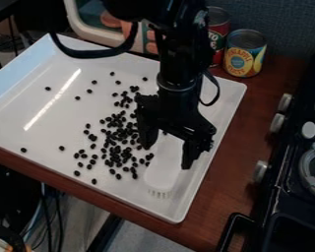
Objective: Sweep into pile
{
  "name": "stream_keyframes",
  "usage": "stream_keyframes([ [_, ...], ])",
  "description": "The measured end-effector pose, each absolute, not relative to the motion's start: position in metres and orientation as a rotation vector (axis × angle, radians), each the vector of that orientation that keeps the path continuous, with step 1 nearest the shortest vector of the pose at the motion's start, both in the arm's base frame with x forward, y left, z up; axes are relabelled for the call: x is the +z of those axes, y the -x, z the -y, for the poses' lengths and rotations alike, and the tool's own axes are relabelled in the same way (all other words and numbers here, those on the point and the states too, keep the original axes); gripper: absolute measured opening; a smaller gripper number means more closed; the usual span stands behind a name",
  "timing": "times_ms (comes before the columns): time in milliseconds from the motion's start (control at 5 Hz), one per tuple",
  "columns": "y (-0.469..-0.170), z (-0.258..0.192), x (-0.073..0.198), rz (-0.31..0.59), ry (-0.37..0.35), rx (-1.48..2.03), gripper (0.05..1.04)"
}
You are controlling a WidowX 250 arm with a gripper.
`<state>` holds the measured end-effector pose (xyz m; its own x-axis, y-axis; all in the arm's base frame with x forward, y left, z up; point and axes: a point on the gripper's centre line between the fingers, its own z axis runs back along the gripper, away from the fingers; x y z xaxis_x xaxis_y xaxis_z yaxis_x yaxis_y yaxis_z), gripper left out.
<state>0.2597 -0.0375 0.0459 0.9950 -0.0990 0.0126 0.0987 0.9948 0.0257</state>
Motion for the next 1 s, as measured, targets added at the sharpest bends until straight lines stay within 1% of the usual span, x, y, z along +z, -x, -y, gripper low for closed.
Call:
stream_keyframes([
  [600, -0.259, 0.033, 0.024, -0.036, -0.021, -0.084, 0.999],
  [800, -0.26, 0.029, 0.019, -0.044, -0.006, -0.053, 0.95],
  [1000, -0.264, 0.024, 0.016, -0.038, 0.023, -0.024, 0.763],
])
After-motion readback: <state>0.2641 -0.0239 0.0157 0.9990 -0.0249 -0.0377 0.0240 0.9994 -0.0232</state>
